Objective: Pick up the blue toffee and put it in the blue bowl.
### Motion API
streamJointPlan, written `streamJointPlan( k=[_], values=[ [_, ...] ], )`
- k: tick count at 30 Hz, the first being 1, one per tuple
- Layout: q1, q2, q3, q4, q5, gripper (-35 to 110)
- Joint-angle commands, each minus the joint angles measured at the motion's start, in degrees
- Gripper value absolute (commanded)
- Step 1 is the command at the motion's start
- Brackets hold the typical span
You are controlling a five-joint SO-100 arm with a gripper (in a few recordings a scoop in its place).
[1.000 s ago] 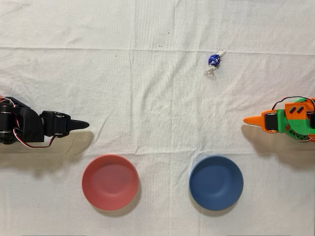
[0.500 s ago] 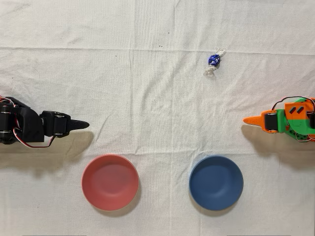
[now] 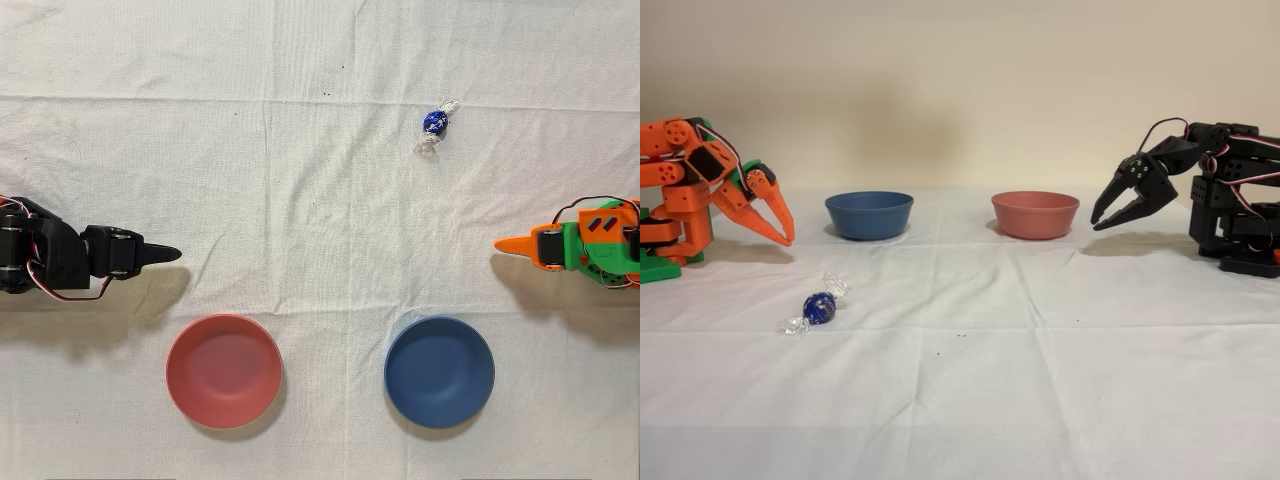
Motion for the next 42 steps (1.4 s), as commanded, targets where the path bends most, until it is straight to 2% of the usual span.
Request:
streamJointPlan(
  k=[1, 26, 33, 42],
  values=[
    [-0.44, 0.00, -0.88, 1.14, -0.53, 0],
    [-2.55, 0.00, -1.14, 0.97, -1.32, 0],
    [-0.79, 0.00, -8.79, 5.27, -4.39, 0],
    [-1.14, -0.88, -21.18, 13.27, -3.60, 0]
  ],
)
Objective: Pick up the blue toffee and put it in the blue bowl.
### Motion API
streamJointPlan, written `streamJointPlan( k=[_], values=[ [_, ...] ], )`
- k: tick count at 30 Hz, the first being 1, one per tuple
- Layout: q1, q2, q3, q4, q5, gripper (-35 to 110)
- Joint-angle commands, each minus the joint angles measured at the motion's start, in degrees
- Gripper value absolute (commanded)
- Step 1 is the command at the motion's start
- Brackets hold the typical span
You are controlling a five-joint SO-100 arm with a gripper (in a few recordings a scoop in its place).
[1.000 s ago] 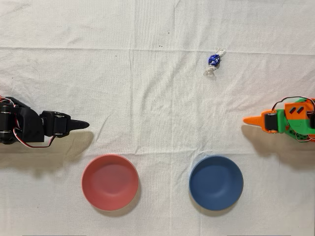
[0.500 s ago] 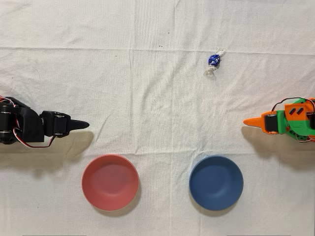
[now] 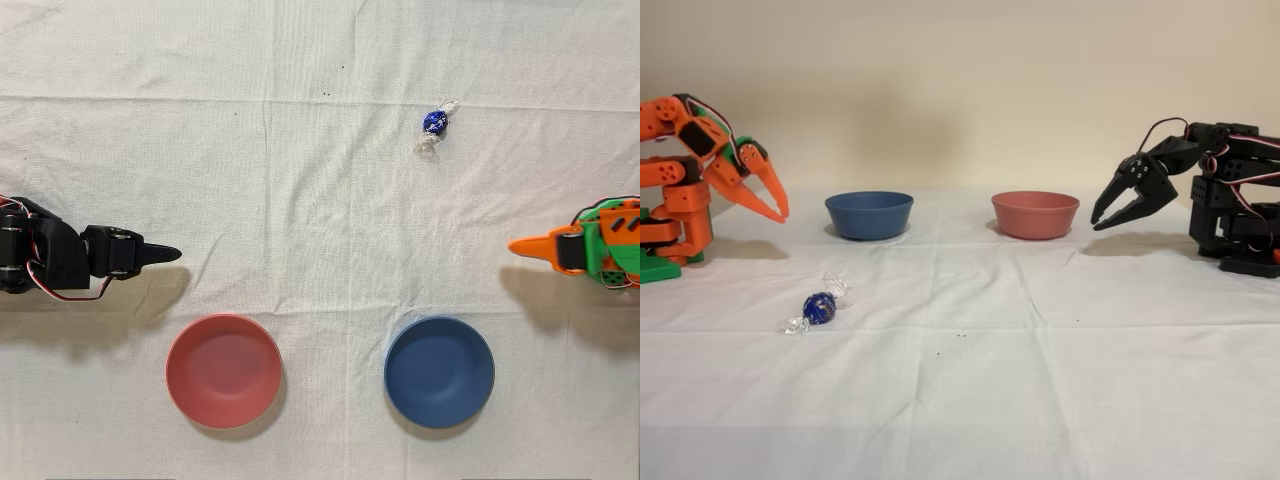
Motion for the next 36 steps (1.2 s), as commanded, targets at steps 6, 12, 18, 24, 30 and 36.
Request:
streamJointPlan(
  k=[6, 12, 18, 24, 30, 36],
  values=[
    [4.31, -15.03, -17.23, 4.22, -1.49, 0],
    [7.91, -27.77, -27.51, 4.31, 0.79, 0],
    [14.41, -38.32, -37.27, 4.04, 8.35, 0],
    [22.68, -47.55, -43.51, 2.64, 4.57, 0],
    [30.50, -55.99, -47.55, -1.14, 5.54, 0],
    [37.09, -64.16, -51.42, -3.87, 2.90, 0]
  ],
)
